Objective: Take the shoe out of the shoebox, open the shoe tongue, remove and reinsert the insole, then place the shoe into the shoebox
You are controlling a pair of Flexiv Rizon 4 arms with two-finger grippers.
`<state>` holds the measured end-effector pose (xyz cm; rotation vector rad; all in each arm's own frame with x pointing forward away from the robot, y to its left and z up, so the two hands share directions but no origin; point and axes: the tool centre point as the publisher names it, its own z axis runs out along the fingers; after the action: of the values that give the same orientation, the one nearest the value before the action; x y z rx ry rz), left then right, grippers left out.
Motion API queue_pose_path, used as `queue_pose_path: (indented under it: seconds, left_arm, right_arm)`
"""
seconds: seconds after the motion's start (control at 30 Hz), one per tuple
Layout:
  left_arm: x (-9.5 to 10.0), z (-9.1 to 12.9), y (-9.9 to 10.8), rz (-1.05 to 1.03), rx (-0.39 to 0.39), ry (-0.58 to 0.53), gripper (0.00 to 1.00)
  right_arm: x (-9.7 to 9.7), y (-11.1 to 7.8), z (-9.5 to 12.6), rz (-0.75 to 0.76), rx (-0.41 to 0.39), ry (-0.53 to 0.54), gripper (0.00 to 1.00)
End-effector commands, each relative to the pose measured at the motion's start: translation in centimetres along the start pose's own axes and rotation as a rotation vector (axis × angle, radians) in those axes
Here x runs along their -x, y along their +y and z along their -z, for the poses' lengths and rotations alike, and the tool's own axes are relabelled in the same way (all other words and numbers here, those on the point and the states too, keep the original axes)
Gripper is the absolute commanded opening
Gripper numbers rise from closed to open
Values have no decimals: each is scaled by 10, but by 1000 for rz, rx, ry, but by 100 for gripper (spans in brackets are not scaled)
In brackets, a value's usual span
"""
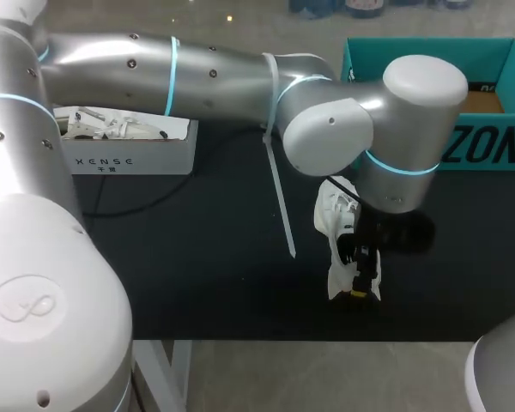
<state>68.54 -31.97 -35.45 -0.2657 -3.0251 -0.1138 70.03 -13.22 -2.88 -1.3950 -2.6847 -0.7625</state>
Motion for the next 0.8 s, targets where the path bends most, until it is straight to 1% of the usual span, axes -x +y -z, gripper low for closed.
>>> queue_pose_path:
  seconds: [0.03, 0.47, 0.63, 0.8]
  left_arm:
    - [0, -3, -5, 1, 9, -1, 0]
    - [-2, -3, -4, -8, 11, -4, 0]
    - [-6, 4, 1, -27, 11, -1, 0]
    - [-10, 18, 13, -70, 20, -5, 0]
  right_arm:
    - [1, 3, 1, -1, -7, 2, 100]
    - [1, 3, 1, -1, -7, 2, 100]
    - [1, 3, 1, -1, -7, 2, 100]
    - [1, 3, 1, -1, -7, 2, 100]
